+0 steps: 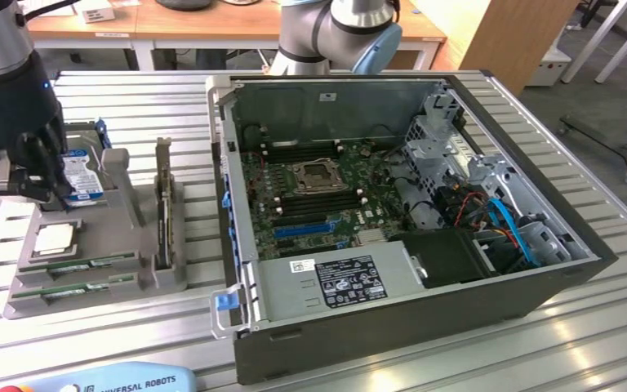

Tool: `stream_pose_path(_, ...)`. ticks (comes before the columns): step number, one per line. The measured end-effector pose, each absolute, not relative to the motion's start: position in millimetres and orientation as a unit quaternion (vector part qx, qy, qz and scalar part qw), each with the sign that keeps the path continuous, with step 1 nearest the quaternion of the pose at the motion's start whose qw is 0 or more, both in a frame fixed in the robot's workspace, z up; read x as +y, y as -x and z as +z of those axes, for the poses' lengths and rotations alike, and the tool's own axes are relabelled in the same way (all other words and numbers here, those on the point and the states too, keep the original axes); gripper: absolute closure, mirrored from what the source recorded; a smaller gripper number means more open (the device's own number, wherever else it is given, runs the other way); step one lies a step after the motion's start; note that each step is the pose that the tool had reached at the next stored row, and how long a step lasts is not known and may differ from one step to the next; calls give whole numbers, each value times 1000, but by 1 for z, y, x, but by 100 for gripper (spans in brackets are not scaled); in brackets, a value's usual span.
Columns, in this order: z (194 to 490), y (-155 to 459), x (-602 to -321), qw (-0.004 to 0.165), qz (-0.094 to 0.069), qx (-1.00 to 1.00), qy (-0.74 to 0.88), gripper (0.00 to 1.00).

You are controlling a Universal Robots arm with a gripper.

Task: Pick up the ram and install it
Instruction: 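Pick up the ram and move it above insertion slot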

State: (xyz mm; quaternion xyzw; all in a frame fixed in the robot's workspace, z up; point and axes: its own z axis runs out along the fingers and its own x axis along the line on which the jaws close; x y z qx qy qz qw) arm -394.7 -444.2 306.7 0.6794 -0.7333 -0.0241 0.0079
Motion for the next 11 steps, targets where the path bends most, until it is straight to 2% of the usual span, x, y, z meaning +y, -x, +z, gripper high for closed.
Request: stream_pose_path(11, 307, 396, -455, 8, -24, -733, -679, 71)
